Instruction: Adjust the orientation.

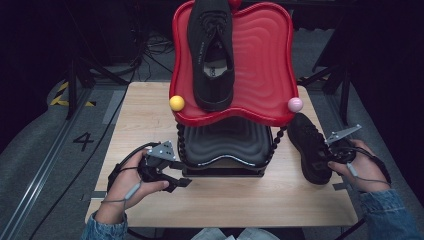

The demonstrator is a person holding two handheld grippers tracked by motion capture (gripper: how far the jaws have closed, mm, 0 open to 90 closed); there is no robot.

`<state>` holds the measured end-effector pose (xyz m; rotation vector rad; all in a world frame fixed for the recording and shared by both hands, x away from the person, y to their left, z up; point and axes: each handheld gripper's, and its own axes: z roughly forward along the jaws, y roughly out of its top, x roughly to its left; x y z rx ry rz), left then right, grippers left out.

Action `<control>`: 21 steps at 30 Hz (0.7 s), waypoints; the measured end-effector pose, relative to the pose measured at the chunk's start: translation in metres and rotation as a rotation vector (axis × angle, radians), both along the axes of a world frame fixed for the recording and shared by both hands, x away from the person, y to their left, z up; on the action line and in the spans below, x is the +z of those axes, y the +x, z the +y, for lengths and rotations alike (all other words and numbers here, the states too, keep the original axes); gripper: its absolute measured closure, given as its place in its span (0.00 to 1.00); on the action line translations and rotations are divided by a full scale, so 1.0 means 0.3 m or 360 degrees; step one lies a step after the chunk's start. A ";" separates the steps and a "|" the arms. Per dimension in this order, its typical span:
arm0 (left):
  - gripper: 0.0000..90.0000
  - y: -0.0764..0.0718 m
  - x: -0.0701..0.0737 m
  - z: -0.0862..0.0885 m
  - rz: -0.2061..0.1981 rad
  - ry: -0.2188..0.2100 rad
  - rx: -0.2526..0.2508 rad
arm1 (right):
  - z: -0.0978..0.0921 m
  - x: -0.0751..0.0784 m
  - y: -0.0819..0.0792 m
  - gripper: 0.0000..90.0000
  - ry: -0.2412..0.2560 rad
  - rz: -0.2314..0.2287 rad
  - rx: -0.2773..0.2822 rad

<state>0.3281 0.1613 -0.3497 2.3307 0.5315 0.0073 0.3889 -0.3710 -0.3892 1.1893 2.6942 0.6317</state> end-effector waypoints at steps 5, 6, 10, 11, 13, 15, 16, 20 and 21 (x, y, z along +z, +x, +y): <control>0.47 -0.001 0.001 0.001 0.0002 -0.0004 0.0003 | 0.015 -0.040 0.020 0.83 -0.0072 0.0066 -0.0014; 0.47 -0.001 0.000 0.001 0.0003 -0.0003 0.0003 | 0.017 -0.064 0.027 0.83 -0.0067 0.0076 0.0005; 0.47 -0.001 -0.003 0.000 0.0010 -0.0001 0.0003 | 0.011 -0.087 0.037 0.89 0.0048 0.0105 -0.0026; 0.47 -0.001 -0.003 0.001 0.0012 0.0000 0.0004 | 0.009 -0.087 0.037 0.91 0.0060 0.0107 -0.0036; 0.47 0.001 -0.003 0.003 0.0009 0.0001 0.0009 | 0.004 -0.083 0.036 0.95 0.0075 0.0099 -0.0061; 0.47 0.003 -0.004 0.006 0.0011 -0.0006 0.0014 | 0.003 -0.082 0.033 0.96 0.0082 0.0108 -0.0080; 0.47 0.003 -0.007 0.007 0.0017 -0.0015 0.0020 | 0.002 -0.082 0.033 0.97 0.0085 0.0110 -0.0093; 0.48 0.006 -0.006 0.011 0.0019 -0.0001 0.0018 | 0.009 -0.076 0.036 0.98 0.0069 0.0128 -0.0129; 0.48 0.006 -0.006 0.012 0.0016 -0.0009 0.0021 | 0.012 -0.075 0.036 0.98 0.0058 0.0128 -0.0127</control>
